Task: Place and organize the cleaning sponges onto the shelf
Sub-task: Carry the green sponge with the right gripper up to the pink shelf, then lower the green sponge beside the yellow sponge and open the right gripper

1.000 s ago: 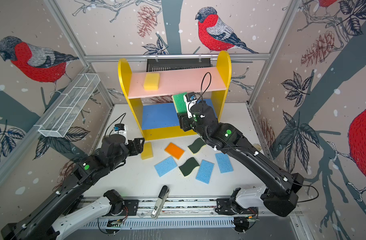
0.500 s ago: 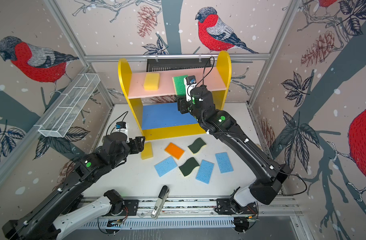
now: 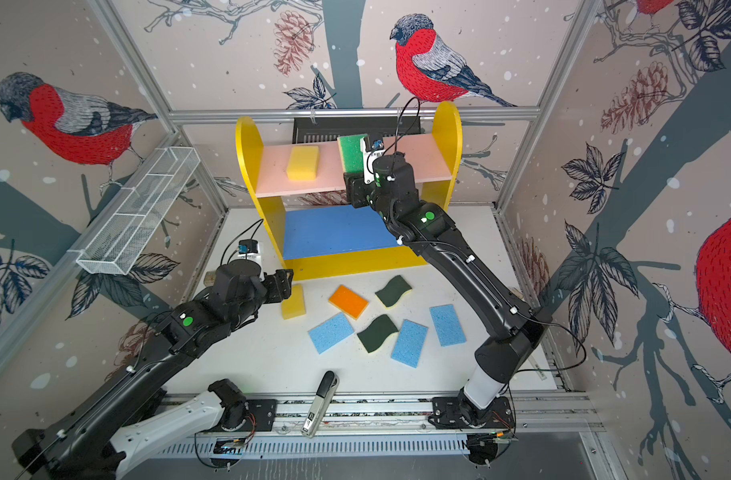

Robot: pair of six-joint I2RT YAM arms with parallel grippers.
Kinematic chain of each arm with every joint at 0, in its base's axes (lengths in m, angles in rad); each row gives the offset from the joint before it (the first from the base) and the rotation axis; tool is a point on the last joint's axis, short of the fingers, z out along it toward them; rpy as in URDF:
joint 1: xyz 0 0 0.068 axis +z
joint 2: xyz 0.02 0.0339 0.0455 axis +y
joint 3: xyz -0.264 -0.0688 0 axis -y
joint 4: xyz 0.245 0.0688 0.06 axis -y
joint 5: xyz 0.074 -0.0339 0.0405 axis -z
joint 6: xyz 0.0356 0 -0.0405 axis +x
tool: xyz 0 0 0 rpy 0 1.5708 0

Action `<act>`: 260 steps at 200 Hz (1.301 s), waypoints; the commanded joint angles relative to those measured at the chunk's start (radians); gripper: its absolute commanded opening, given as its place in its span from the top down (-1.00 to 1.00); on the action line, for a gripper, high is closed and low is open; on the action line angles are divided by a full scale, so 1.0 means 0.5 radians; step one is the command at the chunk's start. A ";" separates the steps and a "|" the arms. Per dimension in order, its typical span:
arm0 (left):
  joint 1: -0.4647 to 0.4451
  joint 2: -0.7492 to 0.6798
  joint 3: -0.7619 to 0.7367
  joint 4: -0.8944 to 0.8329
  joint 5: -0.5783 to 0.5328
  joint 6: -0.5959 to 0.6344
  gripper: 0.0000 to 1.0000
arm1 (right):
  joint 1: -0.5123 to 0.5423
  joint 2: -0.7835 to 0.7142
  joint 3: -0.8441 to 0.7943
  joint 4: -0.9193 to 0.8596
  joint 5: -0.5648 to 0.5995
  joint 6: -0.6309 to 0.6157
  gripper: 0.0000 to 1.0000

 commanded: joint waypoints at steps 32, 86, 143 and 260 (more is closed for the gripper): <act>0.087 0.014 0.011 0.134 0.067 0.065 -0.49 | -0.031 0.173 0.197 0.026 0.009 0.056 -0.40; 0.164 -0.014 -0.021 0.144 0.131 0.082 -0.50 | -0.048 0.288 0.325 -0.045 0.061 0.078 -0.40; 0.190 0.001 -0.069 0.184 0.165 0.091 -0.49 | -0.057 0.409 0.448 -0.084 0.138 0.111 -0.40; 0.211 0.031 -0.111 0.246 0.208 0.092 -0.50 | -0.057 0.525 0.612 -0.212 0.218 0.139 -0.43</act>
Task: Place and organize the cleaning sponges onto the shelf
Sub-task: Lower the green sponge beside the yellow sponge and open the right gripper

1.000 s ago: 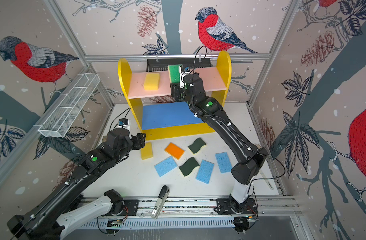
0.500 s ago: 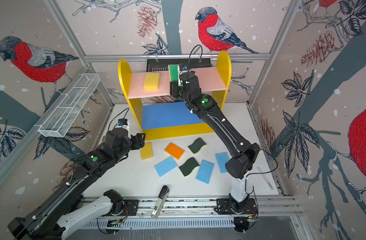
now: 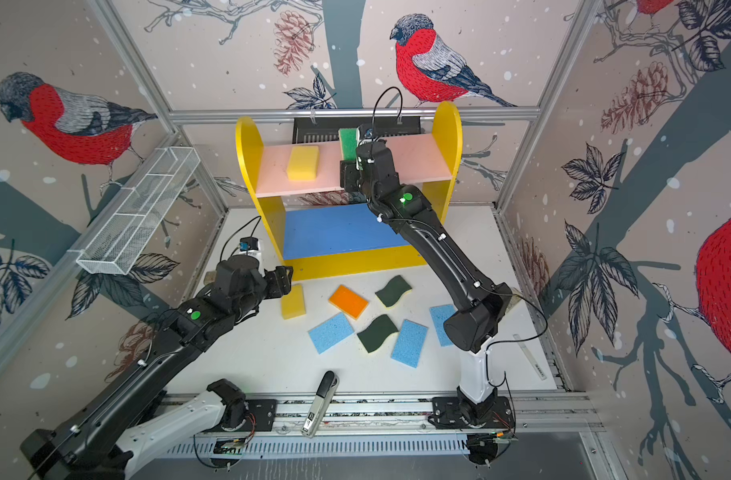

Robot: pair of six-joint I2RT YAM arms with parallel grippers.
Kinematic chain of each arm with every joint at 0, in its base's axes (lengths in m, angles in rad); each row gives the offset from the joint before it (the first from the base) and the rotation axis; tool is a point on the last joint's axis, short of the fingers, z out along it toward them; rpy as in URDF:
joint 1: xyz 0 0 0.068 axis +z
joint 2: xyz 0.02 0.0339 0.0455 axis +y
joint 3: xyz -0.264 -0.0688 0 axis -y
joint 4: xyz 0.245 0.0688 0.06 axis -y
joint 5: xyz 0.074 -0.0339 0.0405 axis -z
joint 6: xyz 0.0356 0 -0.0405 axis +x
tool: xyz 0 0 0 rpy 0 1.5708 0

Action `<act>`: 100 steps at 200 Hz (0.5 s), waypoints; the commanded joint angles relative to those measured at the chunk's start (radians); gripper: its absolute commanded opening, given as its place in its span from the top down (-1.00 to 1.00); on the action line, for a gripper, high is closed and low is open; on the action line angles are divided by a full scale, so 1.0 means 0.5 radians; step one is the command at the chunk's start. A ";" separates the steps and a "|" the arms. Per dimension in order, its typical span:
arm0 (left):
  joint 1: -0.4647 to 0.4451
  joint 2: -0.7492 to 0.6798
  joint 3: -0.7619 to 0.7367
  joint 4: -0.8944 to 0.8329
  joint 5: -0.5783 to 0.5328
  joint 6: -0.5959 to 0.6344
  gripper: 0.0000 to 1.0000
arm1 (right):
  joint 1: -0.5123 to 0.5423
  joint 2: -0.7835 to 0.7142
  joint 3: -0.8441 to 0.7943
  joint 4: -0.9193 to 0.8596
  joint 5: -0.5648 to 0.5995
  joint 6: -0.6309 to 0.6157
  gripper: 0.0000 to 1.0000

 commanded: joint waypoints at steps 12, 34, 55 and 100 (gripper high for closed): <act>0.007 -0.019 -0.006 0.070 0.000 0.019 -0.49 | 0.004 0.031 0.029 -0.018 0.023 0.041 -0.45; 0.007 -0.029 -0.011 0.061 -0.010 0.015 -0.49 | 0.005 0.045 0.040 -0.018 0.024 0.056 -0.49; 0.008 -0.040 -0.020 0.055 -0.014 0.012 -0.50 | 0.004 0.060 0.057 -0.020 0.013 0.068 -0.52; 0.012 -0.053 -0.028 0.052 -0.021 0.017 -0.50 | 0.004 0.079 0.090 -0.045 -0.026 0.097 -0.56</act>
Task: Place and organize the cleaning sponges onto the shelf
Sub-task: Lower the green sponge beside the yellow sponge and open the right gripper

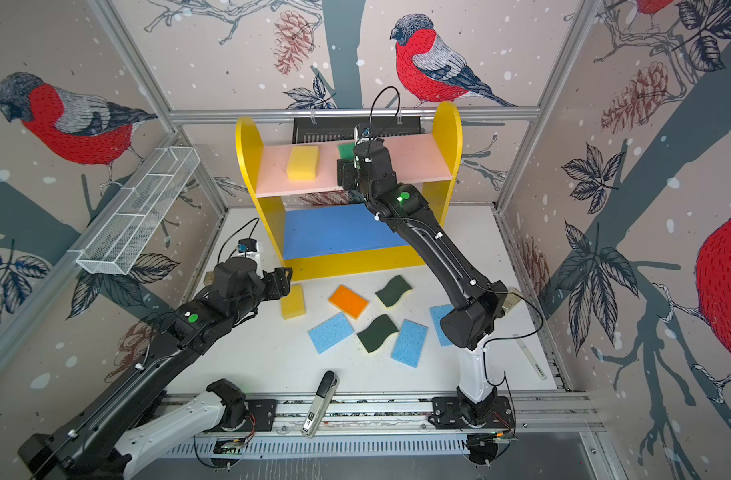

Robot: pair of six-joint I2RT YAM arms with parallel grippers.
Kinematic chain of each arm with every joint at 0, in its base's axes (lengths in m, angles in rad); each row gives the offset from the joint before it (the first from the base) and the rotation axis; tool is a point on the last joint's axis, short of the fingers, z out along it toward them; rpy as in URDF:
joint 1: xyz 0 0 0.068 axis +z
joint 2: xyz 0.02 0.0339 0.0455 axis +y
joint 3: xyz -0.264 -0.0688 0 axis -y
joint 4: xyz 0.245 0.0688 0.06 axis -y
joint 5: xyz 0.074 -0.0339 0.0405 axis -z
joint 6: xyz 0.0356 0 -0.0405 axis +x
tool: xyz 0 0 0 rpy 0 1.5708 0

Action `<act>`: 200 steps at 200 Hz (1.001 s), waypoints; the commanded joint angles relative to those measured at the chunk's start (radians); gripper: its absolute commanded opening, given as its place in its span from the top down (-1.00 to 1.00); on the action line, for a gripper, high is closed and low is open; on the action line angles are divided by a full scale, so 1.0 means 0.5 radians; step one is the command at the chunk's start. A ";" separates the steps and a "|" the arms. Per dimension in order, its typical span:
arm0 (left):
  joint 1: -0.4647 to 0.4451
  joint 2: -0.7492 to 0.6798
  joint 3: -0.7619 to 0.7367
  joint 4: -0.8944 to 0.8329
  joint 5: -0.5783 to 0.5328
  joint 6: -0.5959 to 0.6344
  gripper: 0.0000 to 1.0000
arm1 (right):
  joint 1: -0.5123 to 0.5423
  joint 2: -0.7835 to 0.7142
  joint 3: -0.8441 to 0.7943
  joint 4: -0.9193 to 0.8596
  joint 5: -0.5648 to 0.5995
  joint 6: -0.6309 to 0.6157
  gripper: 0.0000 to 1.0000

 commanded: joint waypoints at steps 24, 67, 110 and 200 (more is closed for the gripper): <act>0.008 -0.003 0.003 0.056 -0.020 0.021 -0.50 | 0.007 0.001 0.011 -0.062 -0.057 0.103 -0.57; 0.012 -0.009 -0.007 0.053 -0.012 0.021 -0.50 | 0.020 -0.026 0.008 -0.079 -0.088 0.114 -0.57; 0.011 -0.031 -0.007 0.038 -0.009 0.016 -0.51 | 0.018 -0.085 -0.052 -0.052 -0.164 0.130 -0.55; 0.013 -0.072 -0.031 -0.014 0.009 -0.017 -0.51 | 0.021 -0.268 -0.236 -0.025 -0.003 0.105 -0.59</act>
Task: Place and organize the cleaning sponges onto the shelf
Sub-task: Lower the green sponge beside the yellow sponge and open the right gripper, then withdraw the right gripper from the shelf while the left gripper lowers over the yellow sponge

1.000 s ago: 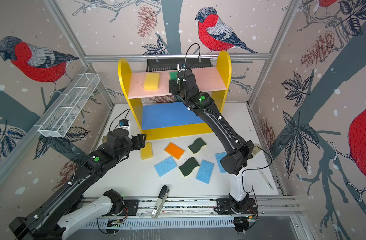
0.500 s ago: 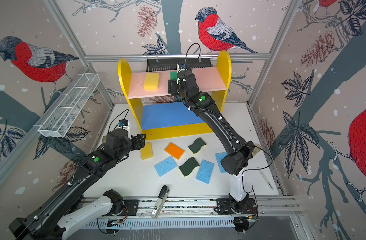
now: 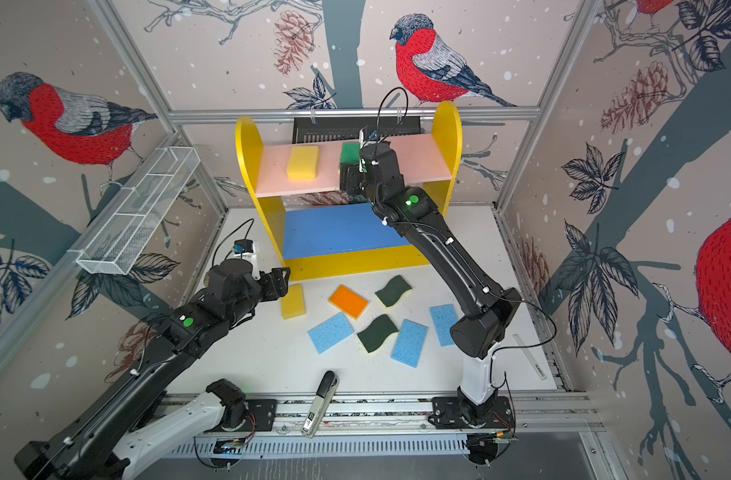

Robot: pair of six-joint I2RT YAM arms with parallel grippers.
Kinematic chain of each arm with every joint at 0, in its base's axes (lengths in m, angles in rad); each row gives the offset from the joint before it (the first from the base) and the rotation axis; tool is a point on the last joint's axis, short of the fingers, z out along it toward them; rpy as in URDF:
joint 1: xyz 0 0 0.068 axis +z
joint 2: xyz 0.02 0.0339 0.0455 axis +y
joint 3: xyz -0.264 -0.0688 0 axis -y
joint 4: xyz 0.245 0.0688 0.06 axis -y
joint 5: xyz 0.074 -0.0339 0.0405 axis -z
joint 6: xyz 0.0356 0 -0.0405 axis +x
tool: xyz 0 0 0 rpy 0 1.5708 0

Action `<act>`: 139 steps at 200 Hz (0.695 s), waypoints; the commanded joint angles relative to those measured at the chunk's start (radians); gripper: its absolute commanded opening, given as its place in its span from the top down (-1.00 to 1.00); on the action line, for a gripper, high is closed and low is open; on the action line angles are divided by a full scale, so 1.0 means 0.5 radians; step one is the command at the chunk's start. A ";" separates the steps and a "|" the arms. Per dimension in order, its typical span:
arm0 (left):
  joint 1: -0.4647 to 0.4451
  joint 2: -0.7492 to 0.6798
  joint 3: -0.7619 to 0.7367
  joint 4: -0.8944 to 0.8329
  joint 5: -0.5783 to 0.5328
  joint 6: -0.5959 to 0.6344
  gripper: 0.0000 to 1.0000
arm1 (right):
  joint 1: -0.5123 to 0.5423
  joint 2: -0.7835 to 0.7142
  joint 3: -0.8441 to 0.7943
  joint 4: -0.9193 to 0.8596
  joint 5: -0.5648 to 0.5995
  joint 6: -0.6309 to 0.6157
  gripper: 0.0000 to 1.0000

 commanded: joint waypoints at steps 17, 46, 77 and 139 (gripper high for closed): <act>0.003 -0.014 -0.035 -0.025 0.004 -0.033 -0.51 | 0.014 -0.104 -0.097 0.053 0.065 -0.010 -0.61; 0.002 -0.016 -0.065 -0.068 0.002 -0.055 -0.53 | 0.040 -0.204 -0.191 0.077 0.099 -0.059 -0.66; 0.003 0.000 -0.088 -0.130 -0.012 -0.091 -0.52 | 0.078 -0.304 -0.257 0.060 0.133 -0.107 -0.71; -0.005 -0.010 -0.229 -0.216 -0.002 -0.227 -0.55 | 0.110 -0.589 -0.615 0.091 0.152 -0.133 -0.77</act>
